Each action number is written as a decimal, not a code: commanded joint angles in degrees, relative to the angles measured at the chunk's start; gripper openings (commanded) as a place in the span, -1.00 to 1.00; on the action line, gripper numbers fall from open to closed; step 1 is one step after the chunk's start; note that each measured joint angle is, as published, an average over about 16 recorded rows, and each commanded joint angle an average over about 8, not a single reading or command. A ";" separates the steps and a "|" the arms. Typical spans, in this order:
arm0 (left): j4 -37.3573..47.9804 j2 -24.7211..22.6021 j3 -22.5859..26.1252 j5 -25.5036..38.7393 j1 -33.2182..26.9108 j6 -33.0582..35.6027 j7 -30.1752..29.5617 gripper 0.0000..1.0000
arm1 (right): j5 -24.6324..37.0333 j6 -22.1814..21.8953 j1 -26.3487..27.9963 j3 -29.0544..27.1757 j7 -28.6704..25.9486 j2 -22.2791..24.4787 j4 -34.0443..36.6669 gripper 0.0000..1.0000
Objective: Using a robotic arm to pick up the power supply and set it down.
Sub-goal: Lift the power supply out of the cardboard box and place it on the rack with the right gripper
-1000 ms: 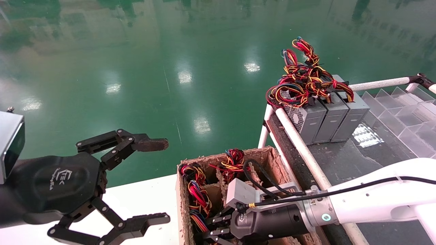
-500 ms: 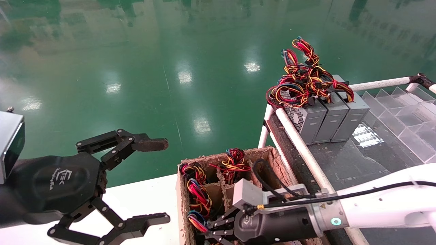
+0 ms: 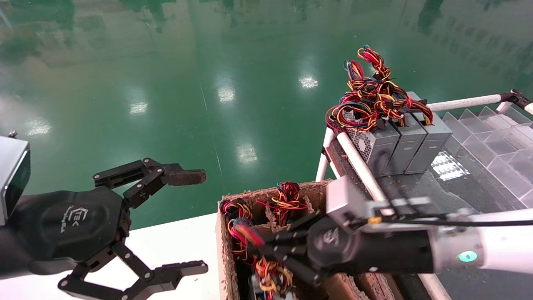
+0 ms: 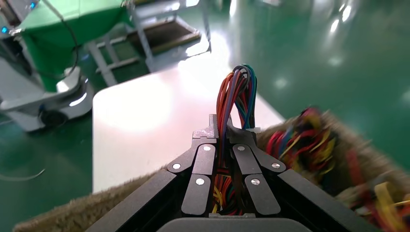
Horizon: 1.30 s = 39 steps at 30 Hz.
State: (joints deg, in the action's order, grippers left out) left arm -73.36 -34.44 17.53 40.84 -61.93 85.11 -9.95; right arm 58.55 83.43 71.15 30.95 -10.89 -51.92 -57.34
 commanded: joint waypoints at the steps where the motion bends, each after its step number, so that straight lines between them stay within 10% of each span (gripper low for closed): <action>1: 0.00 0.00 0.01 0.00 0.00 0.00 0.00 1.00 | -1.58 -0.16 -0.28 -1.22 0.02 1.25 -1.29 -1.00; 18: 0.00 0.02 0.05 -0.03 -0.01 -0.02 0.02 1.00 | -11.40 -0.25 0.70 -10.83 3.62 10.85 -2.03 -1.00; 39: 0.00 0.04 0.10 -0.07 -0.02 -0.04 0.05 1.00 | -7.36 -1.41 4.39 -15.77 12.86 24.23 12.75 -1.00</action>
State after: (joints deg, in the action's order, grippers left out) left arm -73.36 -34.40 17.63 40.77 -61.95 85.07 -9.90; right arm 51.27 82.19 75.35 15.51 1.95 -28.44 -44.80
